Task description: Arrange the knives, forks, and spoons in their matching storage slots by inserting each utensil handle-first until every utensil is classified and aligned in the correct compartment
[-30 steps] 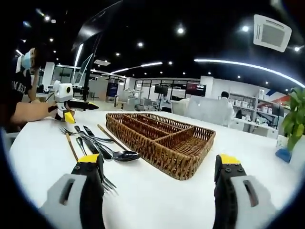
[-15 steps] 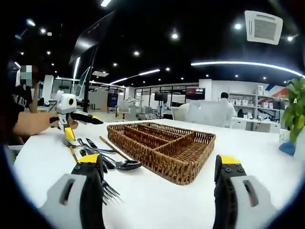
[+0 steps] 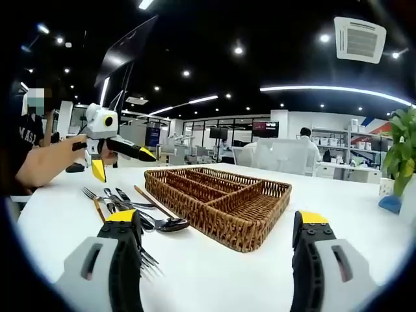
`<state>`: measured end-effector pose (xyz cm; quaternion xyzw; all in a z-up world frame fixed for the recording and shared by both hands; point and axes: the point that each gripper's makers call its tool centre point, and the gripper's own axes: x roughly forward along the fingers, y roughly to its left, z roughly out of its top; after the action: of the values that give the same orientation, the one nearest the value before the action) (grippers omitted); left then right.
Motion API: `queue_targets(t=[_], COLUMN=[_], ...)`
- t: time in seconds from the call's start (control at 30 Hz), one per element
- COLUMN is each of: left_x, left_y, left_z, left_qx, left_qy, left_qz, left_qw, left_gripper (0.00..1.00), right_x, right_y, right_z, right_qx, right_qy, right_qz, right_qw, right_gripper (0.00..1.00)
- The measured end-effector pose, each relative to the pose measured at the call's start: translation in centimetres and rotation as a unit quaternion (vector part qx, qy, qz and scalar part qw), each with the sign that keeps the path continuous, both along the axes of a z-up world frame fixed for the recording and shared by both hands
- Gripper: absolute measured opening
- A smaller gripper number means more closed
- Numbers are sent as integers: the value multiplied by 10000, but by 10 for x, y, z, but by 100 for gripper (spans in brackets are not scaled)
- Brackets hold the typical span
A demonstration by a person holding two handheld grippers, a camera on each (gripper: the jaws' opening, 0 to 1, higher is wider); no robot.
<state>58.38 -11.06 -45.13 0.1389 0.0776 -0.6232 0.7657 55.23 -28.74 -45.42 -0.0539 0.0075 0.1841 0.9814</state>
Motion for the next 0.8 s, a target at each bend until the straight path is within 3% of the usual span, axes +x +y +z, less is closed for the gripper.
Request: queue_targets(t=[0.13, 0.27, 0.33, 0.43, 0.53, 0.6, 0.8], left_x=[4, 11, 12, 6, 6, 7, -4], left_y=[-4, -12, -16, -27, -31, -31, -40], left_z=[-10, -19, -34, -44, -43, -39, -39], left_qx=[79, 49, 403, 601, 639, 604, 515], left_qy=[-163, -91, -188, -231, -349, -430, -202], left_qz=[135, 247, 232, 54, 45, 64, -137], left_qw=[9997, 9996, 9987, 9979, 9973, 9972, 9984], left_gripper=[95, 91, 90, 90, 88, 79, 76], right_x=[1, 4, 4, 2, 2, 2, 2], right_y=[-1, -3, -2, 1, 2, 2, 3], right_z=[0, -5, -6, -4, -4, -6, -6], right_qx=[-25, 30, -32, -54, -84, -95, -82], right_qy=[-45, 31, 51, 9, 9, 30, 33], right_qz=[-13, -15, -3, 29, 54, 59, 80], right_qw=[10000, 10000, 10000, 10000, 9999, 9999, 9999], right_gripper=[100, 100, 100, 100, 100, 100, 100])
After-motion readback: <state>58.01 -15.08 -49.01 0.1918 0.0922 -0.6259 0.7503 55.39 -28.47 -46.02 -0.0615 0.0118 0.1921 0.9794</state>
